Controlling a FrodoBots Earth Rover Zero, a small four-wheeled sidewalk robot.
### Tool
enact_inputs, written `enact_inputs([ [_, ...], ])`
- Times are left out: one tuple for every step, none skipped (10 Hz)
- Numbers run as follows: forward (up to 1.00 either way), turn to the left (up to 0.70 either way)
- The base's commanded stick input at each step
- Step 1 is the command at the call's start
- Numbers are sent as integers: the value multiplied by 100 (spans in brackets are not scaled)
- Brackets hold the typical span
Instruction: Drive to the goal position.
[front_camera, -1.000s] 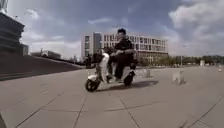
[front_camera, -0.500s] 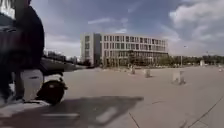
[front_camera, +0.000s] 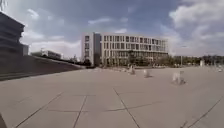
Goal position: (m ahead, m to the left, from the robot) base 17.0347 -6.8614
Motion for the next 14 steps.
enact_inputs([
  [70,0],
  [70,0],
  [70,0],
  [70,0],
  [70,0],
  [70,0],
  [70,0],
  [70,0],
  [70,0],
  [70,0],
  [70,0],
  [70,0],
  [70,0],
  [70,0],
])
